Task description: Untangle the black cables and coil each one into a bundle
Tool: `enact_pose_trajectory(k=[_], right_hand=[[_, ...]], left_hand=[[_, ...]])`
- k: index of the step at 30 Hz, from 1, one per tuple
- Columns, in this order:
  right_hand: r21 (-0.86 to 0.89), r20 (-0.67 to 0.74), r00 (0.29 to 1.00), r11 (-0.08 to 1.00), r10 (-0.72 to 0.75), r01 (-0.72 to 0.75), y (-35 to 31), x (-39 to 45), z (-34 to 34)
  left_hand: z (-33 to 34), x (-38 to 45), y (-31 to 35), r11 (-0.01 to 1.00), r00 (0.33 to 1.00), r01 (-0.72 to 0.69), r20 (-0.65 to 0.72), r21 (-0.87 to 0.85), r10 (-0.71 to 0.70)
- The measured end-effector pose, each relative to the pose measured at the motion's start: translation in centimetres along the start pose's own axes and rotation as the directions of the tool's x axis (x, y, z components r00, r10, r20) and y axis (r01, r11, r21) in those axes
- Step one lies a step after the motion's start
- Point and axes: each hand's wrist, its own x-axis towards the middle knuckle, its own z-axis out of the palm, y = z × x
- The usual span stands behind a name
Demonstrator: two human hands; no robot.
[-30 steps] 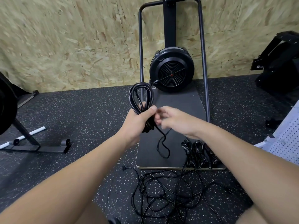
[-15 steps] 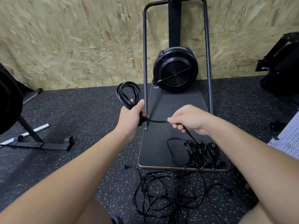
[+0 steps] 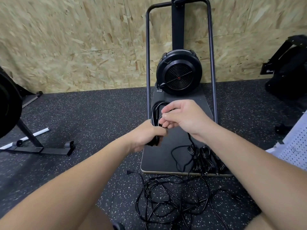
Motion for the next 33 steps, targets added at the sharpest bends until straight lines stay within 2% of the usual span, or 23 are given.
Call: enact_pose_trajectory(k=[2, 4, 7, 8, 16, 18, 21, 23, 27, 31, 33], right_hand=[[-0.079, -0.042, 0.998, 0.996, -0.035, 0.032, -0.1, 0.0, 0.1], [-0.182, -0.05, 0.999, 0.983, -0.013, 0.004, 0.0, 0.1, -0.6], [-0.489, -0.058, 0.998, 0.871, 0.027, -0.052, 1.5, 0.3, -1.9], [-0.538, -0.076, 0.997, 0.841, 0.02, -0.058, 2.1, 0.4, -2.2], [-0.48, -0.277, 0.96, 0.872, -0.048, -0.095, 1.6, 1.0, -2.2], [-0.334, -0.242, 0.97, 0.94, -0.02, -0.064, 0.8, 0.8, -1.5], [0.027, -0.154, 0.985, 0.996, 0.083, -0.08, -1.0, 0.3, -0.8], [0.104, -0.145, 0.983, 0.99, 0.109, -0.094, -1.6, 0.1, -0.7], [-0.015, -0.259, 0.965, 0.998, 0.05, -0.056, -1.6, 0.1, -0.8], [-0.196, -0.331, 0.943, 0.98, -0.036, -0.032, -1.7, -0.1, -0.5], [-0.327, -0.373, 0.919, 0.945, -0.131, 0.002, -1.7, -0.1, -0.6]], left_hand=[[0.0, 0.0, 0.0, 1.0, 0.996, -0.013, -0.089, 0.001, 0.013], [-0.1, 0.0, 0.3, 0.997, 0.987, -0.034, -0.159, -0.066, 0.023], [-0.5, 0.1, 0.6, 0.969, 0.968, -0.095, -0.249, -0.229, 0.037], [-0.6, 0.1, 0.8, 0.961, 0.962, -0.113, -0.27, -0.252, 0.042], [-1.4, 0.5, 0.8, 0.967, 0.932, -0.125, -0.36, -0.22, 0.039], [-1.5, 0.4, 0.6, 0.982, 0.949, -0.128, -0.304, -0.138, 0.081], [-0.8, -0.2, 0.7, 0.986, 0.976, -0.164, -0.146, -0.025, 0.159], [0.0, -0.8, 1.1, 0.983, 0.981, -0.178, -0.088, -0.04, 0.174], [0.9, -1.0, 0.9, 0.987, 0.987, -0.16, 0.005, 0.008, 0.16], [1.4, -0.9, 0.9, 0.98, 0.98, -0.193, -0.035, 0.057, 0.195], [1.7, -0.8, 0.9, 0.972, 0.971, -0.222, -0.068, 0.08, 0.227]])
